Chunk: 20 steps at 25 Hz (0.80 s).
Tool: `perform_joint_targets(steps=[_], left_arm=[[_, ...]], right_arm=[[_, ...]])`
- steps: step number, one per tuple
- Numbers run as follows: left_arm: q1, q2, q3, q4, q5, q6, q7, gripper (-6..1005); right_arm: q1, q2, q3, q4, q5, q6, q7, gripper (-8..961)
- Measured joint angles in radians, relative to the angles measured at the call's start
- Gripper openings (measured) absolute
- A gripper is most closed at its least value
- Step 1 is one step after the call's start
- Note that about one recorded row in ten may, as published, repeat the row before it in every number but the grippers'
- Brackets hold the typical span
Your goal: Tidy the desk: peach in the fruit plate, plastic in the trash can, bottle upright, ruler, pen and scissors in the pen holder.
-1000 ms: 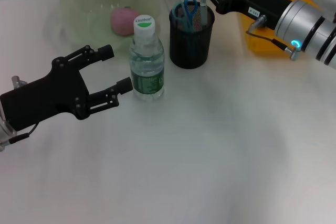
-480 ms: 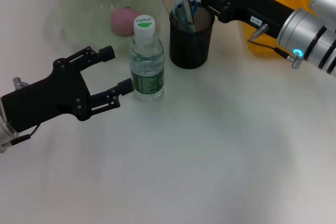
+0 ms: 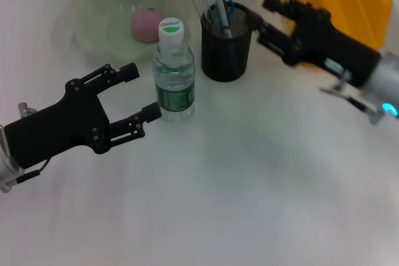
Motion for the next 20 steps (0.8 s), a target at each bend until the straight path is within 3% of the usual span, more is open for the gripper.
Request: perform_joint_targets(steps=[2, 3, 5, 8, 11, 16, 20], left_arm=[[0.005, 0.0, 0.001, 0.0, -0.004, 0.021, -0.004, 802], [0.007, 0.001, 0.002, -0.001, -0.004, 0.033, -0.007, 802], [0.013, 0.002, 0.003, -0.002, -0.004, 0.061, -0.019, 802], [0.036, 0.005, 0.006, -0.001, -0.002, 0.109, -0.036, 802], [0.046, 0.006, 0.016, 0.002, 0.002, 0.121, -0.039, 802], [0.082, 0.013, 0.097, 0.011, 0.005, 0.135, -0.048, 802], [0.113, 0.018, 0.121, 0.01, 0.027, 0.127, -0.048, 802]], right_arm=[[-0.04, -0.011, 0.005, -0.015, -0.055, -0.066, 0.018, 545], [-0.076, -0.027, 0.005, -0.034, -0.144, -0.146, 0.024, 549], [-0.086, -0.032, 0.005, -0.041, -0.175, -0.17, 0.028, 557], [-0.123, -0.041, 0.005, -0.103, -0.348, -0.237, 0.105, 569], [-0.134, -0.035, 0.005, -0.148, -0.433, -0.241, 0.151, 618], [-0.177, 0.003, 0.004, -0.24, -0.571, -0.26, 0.12, 698], [-0.184, 0.005, 0.006, -0.237, -0.572, -0.343, 0.062, 763]])
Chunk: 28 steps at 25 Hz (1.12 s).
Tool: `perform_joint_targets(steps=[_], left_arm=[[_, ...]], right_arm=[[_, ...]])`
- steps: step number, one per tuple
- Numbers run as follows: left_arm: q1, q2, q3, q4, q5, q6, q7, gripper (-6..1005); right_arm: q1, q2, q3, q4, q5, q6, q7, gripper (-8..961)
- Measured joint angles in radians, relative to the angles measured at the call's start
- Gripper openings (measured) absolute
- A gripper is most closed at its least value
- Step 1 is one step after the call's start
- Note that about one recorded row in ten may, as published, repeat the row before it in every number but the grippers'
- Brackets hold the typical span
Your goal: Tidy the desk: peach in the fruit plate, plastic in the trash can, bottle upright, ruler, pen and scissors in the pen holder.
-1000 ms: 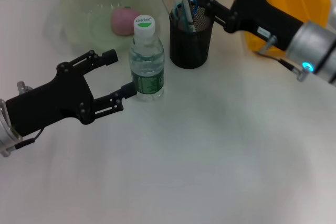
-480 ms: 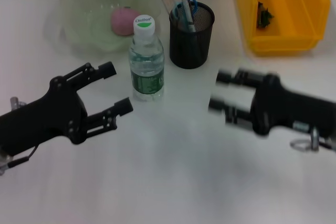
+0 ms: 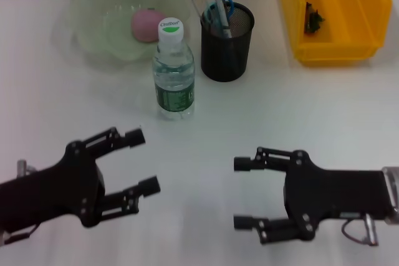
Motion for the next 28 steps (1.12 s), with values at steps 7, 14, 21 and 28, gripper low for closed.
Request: perform_joint_targets(steps=[7, 14, 21, 28], left_arm=[[0.014, 0.004, 0.002, -0.007, 0.042, 0.005, -0.002, 802], [0.015, 0.004, 0.004, -0.007, 0.056, 0.004, -0.002, 802], [0.016, 0.005, 0.005, -0.007, 0.057, -0.001, -0.002, 802], [0.016, 0.005, 0.006, -0.007, 0.057, -0.003, -0.001, 802]], right_arm=[[-0.002, 0.001, 0.028, -0.005, 0.004, -0.125, -0.001, 815], [-0.003, -0.004, 0.071, -0.005, -0.005, -0.161, 0.001, 815], [-0.004, -0.004, 0.099, 0.002, -0.007, -0.17, 0.001, 815], [-0.004, -0.001, 0.096, 0.009, -0.008, -0.159, -0.003, 815]])
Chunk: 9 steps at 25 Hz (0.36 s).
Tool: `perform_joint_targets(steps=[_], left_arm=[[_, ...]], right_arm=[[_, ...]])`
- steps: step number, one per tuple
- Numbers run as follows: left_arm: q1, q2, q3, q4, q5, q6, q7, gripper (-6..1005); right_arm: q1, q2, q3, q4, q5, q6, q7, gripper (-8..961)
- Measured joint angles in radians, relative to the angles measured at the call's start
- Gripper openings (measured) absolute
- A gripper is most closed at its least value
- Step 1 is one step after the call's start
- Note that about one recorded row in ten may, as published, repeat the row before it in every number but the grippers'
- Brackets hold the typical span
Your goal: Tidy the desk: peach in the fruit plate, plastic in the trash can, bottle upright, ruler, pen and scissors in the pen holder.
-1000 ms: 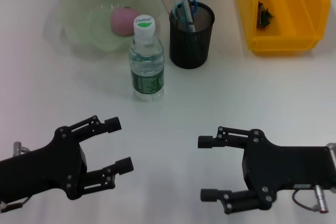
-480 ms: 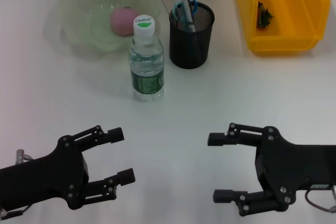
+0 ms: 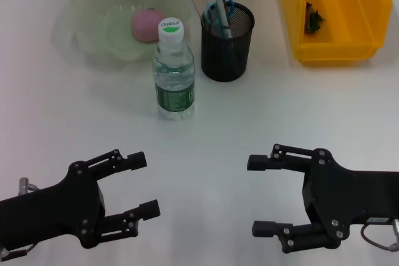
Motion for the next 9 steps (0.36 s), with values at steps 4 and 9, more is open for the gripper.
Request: perform_joint_targets(steps=[4, 9], left_arm=[[0.001, 0.0, 0.0, 0.0, 0.0, -0.001, 0.001, 802], [0.004, 0.0, -0.002, 0.0, 0.0, -0.001, 0.008, 802]], right_arm=[[0.001, 0.0, 0.004, 0.0, 0.0, 0.002, 0.002, 815], [0.002, 0.002, -0.001, 0.0, 0.0, 0.017, 0.002, 815]])
